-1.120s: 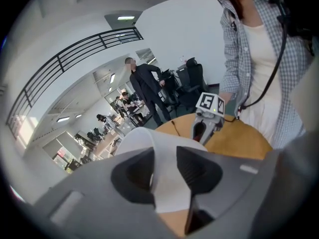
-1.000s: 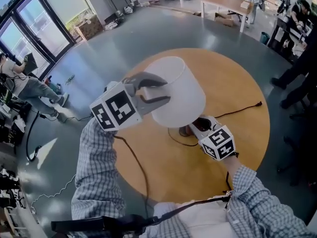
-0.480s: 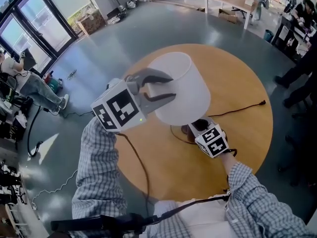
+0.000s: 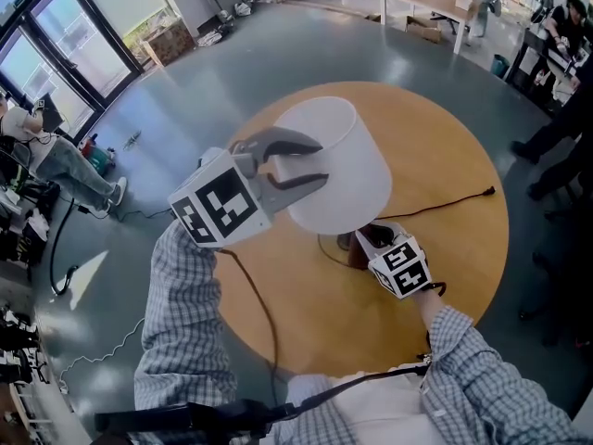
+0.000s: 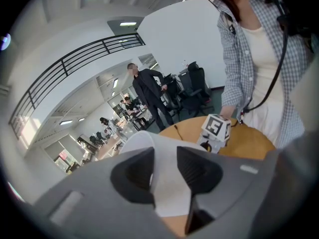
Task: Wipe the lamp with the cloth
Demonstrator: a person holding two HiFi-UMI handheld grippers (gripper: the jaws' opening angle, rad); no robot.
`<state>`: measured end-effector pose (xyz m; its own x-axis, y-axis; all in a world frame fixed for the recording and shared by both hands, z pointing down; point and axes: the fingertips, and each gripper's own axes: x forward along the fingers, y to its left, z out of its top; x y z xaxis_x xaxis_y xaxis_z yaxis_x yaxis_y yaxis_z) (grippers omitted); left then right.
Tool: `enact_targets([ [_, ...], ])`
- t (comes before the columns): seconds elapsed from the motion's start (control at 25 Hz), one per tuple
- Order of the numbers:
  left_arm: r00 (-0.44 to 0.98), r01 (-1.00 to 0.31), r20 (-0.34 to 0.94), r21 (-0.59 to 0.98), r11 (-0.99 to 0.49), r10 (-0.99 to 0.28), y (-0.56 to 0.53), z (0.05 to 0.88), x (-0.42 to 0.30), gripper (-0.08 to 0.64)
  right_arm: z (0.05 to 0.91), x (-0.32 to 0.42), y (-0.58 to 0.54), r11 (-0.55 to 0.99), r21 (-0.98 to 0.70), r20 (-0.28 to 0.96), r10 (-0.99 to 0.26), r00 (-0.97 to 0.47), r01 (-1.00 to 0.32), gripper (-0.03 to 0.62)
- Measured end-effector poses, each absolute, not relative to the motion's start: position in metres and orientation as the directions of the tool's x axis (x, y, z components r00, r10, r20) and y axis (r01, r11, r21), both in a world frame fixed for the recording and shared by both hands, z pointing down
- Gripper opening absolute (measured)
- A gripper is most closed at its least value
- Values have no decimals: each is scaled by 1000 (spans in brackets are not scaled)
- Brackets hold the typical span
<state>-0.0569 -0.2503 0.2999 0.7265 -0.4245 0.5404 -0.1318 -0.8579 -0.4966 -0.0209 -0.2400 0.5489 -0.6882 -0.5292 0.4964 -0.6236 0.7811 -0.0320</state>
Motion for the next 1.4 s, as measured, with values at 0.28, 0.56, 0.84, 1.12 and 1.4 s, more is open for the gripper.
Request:
enact_targets([
  [0.28,729,-126,540,-498,-858,-420,-246,299,-54,141,476,-42,-266,776,-53,302,-588,-751,-629,54],
  [0.56,730,-123,538,-503,-856,-421,-246,300,-50,141,494,-44,-265,776,-90,327,-569,-755,-624,55],
  [0.84,734,-126,532,-504,-854,-422,-245,299,-50,141,544,-34,-247,759,-111,466,-531,-707,-642,55],
  [1.12,737,-117,531,-510,-852,-419,-240,299,-50,140,593,-14,-228,732,-120,598,-486,-637,-671,55],
  [1.4,735,-103,537,-516,-851,-414,-236,300,-49,139,524,-19,-250,721,-116,418,-589,-692,-683,55],
])
